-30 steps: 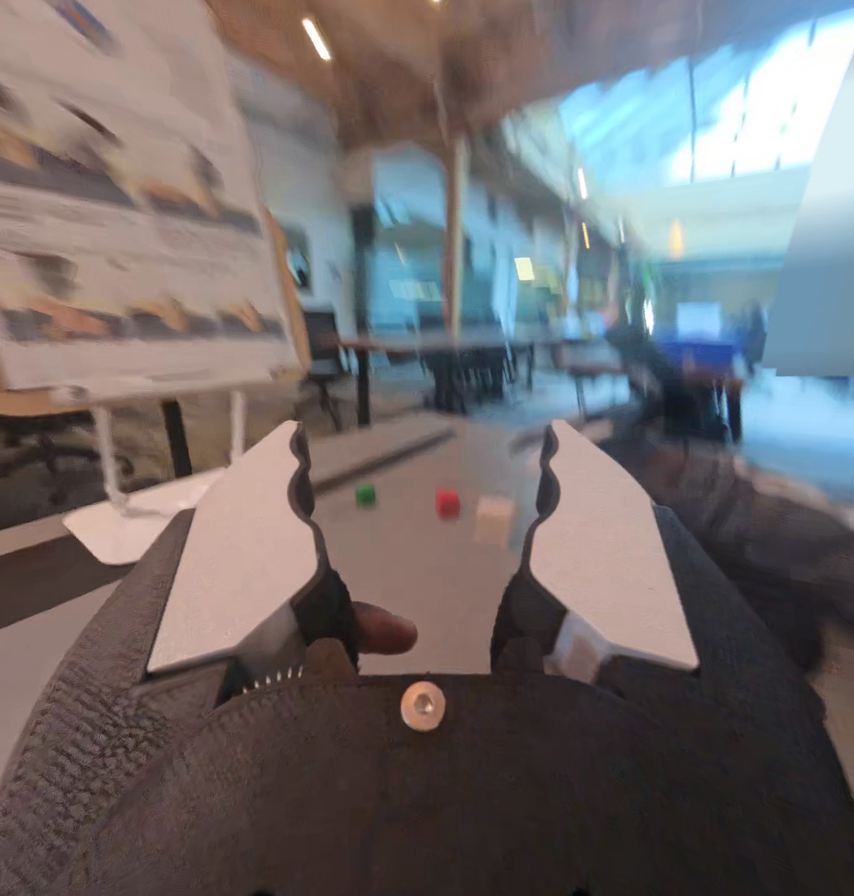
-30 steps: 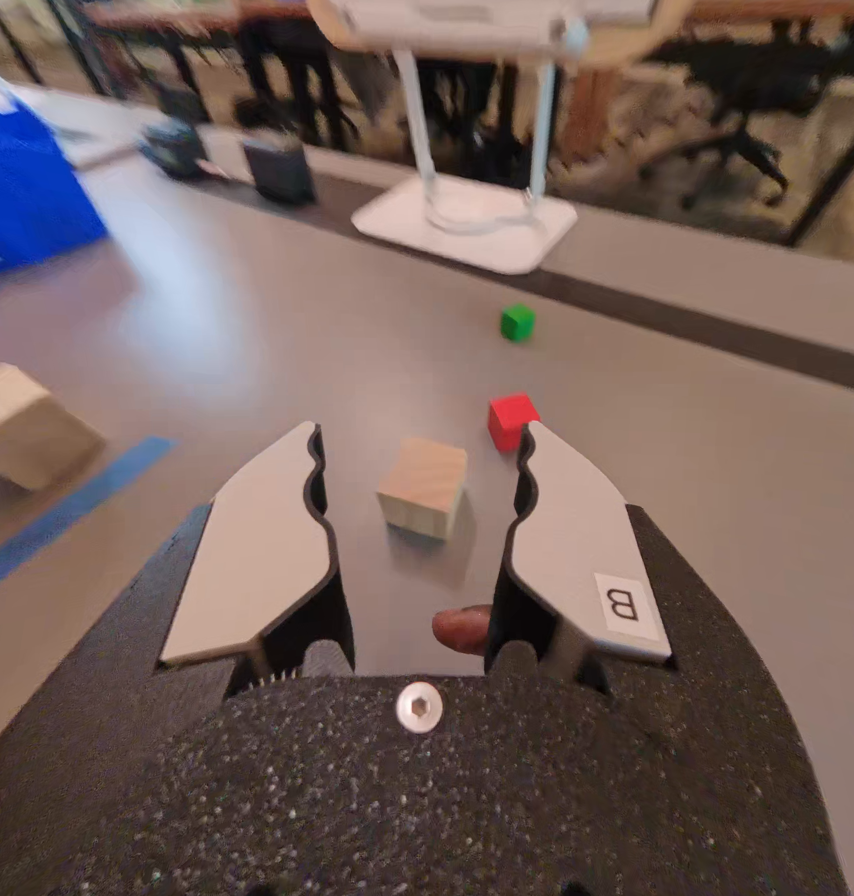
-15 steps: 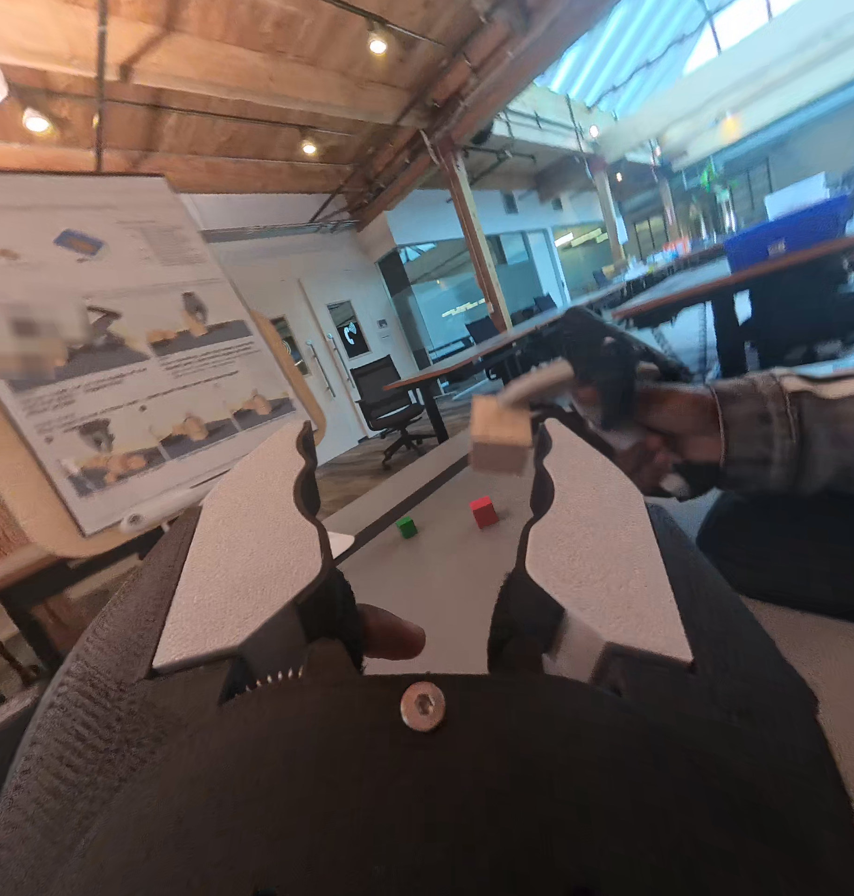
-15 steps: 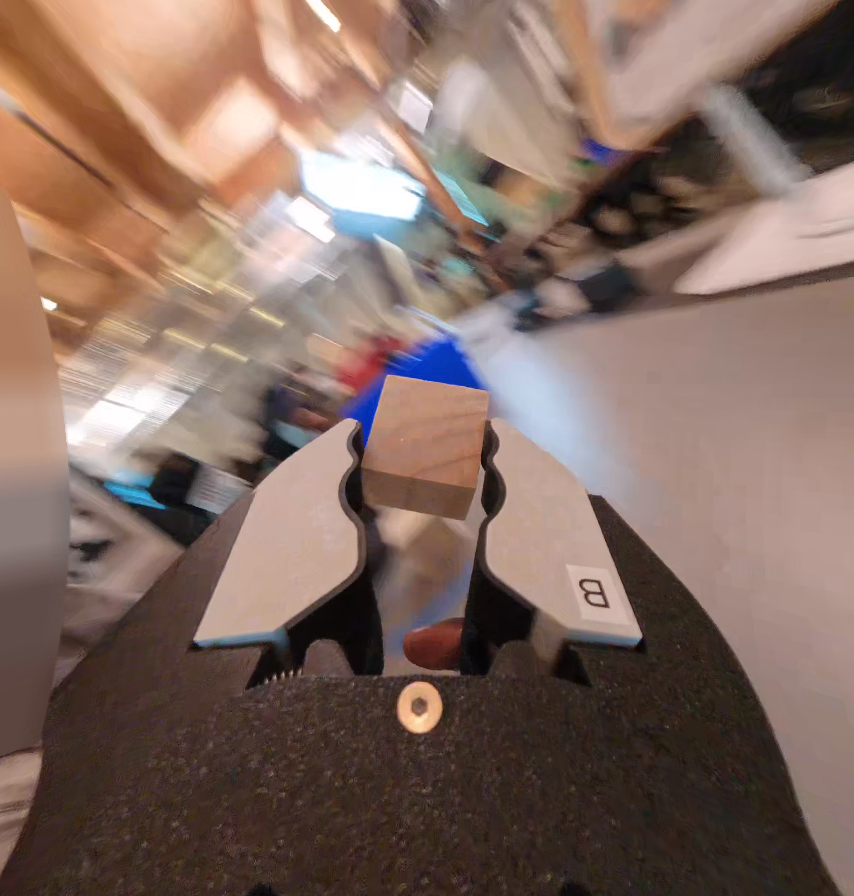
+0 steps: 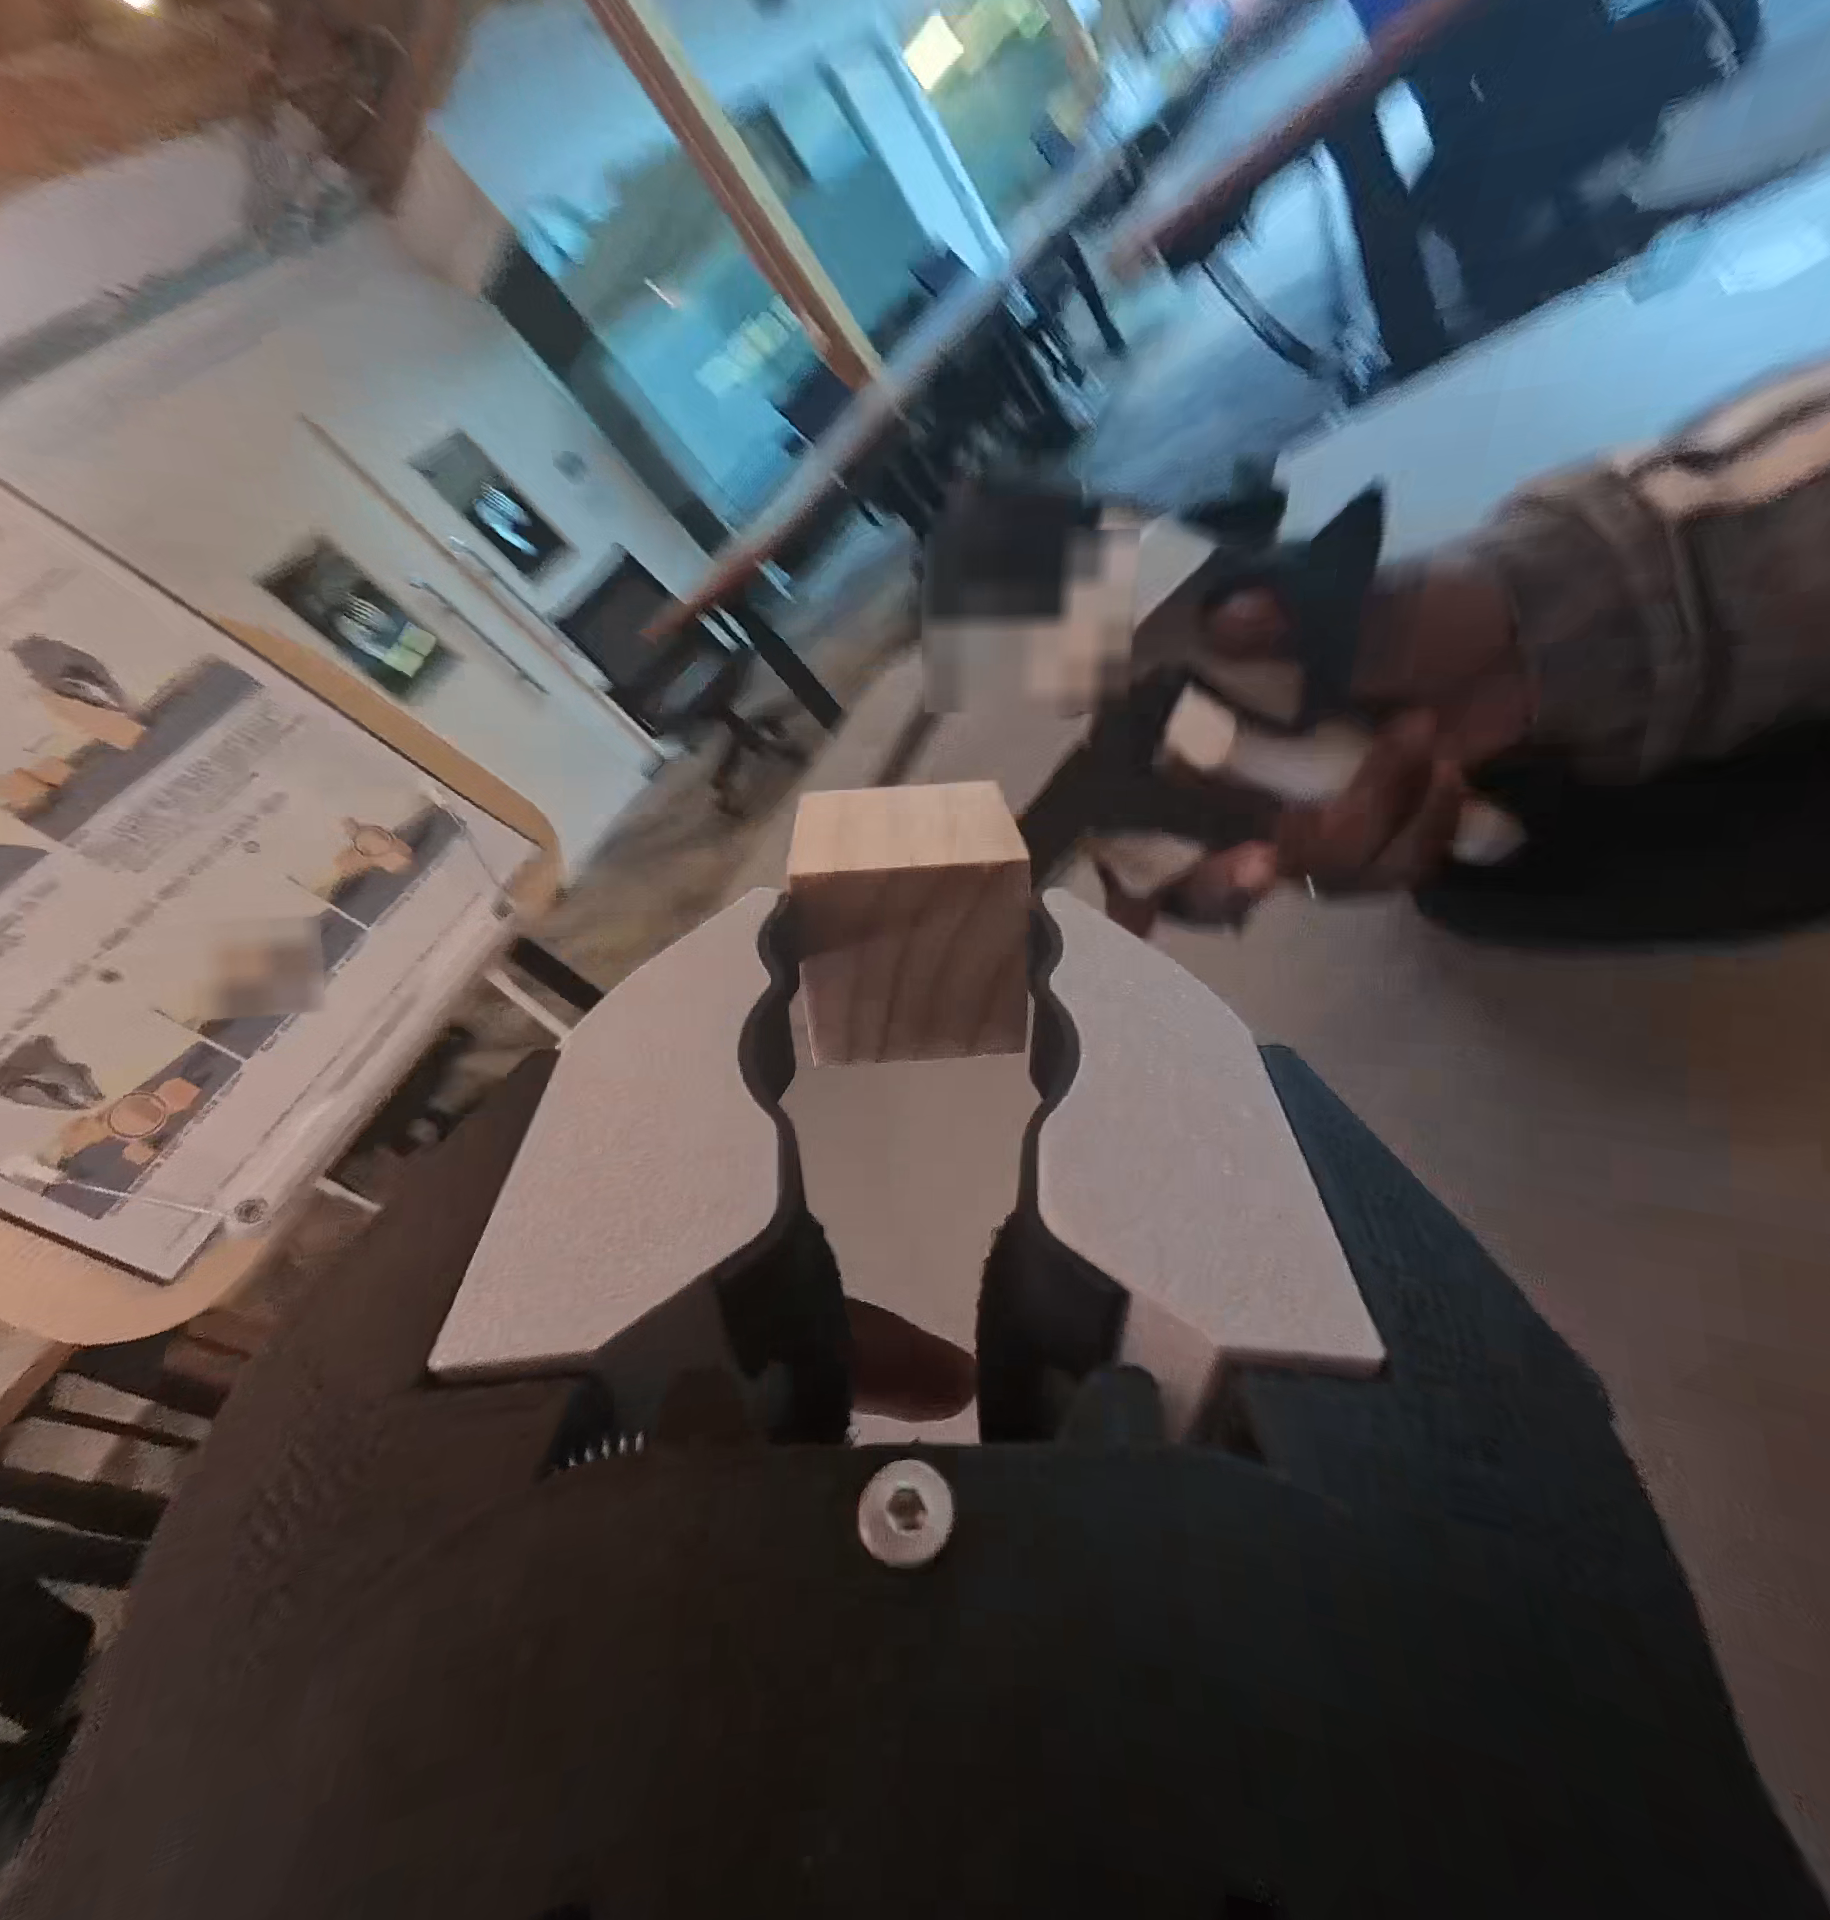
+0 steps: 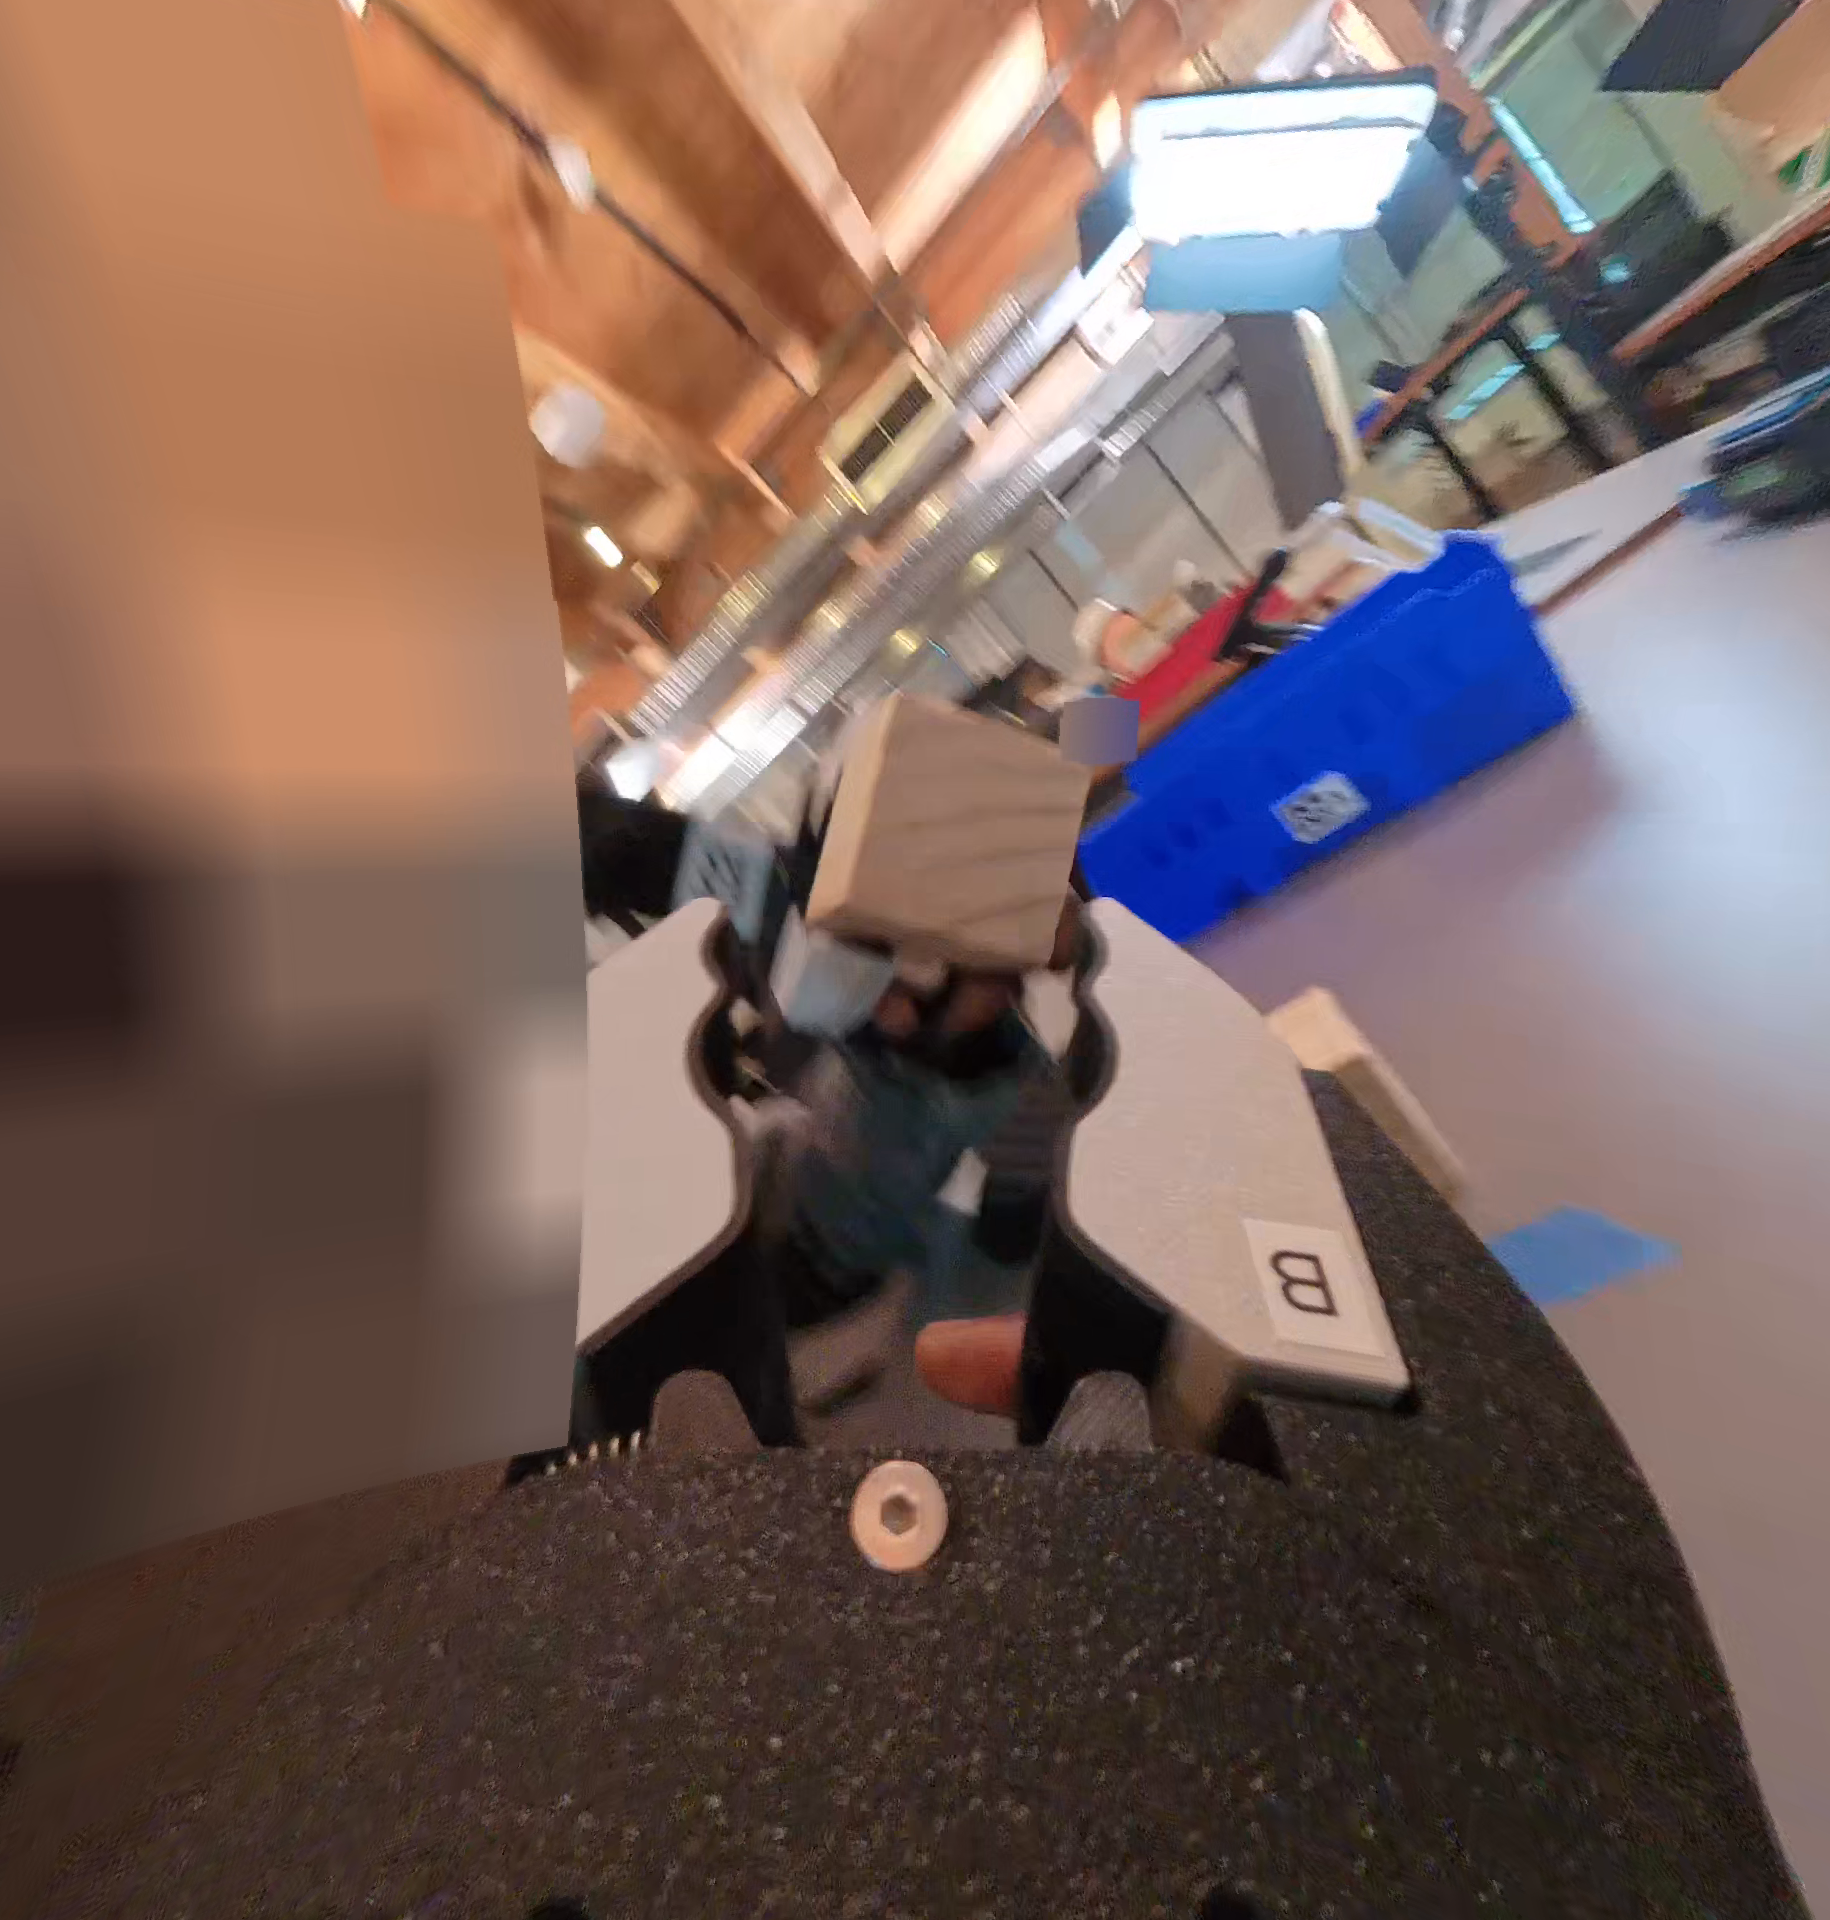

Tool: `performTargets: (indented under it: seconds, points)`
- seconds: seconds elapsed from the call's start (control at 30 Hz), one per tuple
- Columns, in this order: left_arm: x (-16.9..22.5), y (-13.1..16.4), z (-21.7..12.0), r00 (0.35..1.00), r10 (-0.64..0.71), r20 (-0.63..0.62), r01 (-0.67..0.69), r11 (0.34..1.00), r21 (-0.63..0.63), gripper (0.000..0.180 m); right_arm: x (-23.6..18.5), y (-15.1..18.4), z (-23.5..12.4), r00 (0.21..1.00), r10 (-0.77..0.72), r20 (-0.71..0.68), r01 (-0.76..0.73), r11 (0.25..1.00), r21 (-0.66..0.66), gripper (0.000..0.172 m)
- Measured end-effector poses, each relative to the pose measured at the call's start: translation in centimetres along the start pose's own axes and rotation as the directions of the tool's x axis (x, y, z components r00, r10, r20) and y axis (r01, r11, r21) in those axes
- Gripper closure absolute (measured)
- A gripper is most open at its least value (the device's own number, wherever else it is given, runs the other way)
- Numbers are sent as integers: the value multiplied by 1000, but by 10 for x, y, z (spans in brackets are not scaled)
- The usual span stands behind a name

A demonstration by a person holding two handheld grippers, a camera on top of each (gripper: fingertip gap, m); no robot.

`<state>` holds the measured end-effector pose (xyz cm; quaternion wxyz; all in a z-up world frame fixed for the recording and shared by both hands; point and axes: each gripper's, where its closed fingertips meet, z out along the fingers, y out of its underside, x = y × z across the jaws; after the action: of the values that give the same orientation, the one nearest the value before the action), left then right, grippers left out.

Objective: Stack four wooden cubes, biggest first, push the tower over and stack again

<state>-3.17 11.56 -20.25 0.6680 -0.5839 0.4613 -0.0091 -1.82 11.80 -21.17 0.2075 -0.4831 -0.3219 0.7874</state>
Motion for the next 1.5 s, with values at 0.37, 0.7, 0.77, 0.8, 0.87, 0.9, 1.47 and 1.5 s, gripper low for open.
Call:
performTargets:
  seconds: [0.37,0.7,0.77,0.8,0.87,0.9,1.47,1.5]
  points:
    - [-9,80,-73,741,-332,-584,-320,591,-741,138,26,56,-2,762,-638,-108,505,690,-518,76]
    - [13,108,-67,736,-355,-576,-398,462,-793,138,26,56,-4,720,-689,-87,559,649,-516,81]
    - [14,111,-68,734,-366,-572,-397,452,-799,138,26,56,-4,714,-695,-88,563,644,-519,81]
    - [16,112,-68,731,-373,-572,-397,449,-800,138,26,56,-4,713,-696,-88,563,643,-519,82]
    - [19,115,-69,721,-387,-575,-405,438,-803,138,26,57,-4,713,-696,-87,562,641,-522,82]
    - [19,116,-69,718,-390,-577,-410,434,-802,138,26,57,-3,712,-697,-86,563,640,-523,82]
    - [24,115,-73,698,-385,-603,-439,435,-786,138,23,60,-3,713,-697,-76,565,635,-526,83]
    - [24,115,-73,698,-384,-605,-441,436,-785,138,22,60,-3,714,-697,-74,566,635,-526,83]
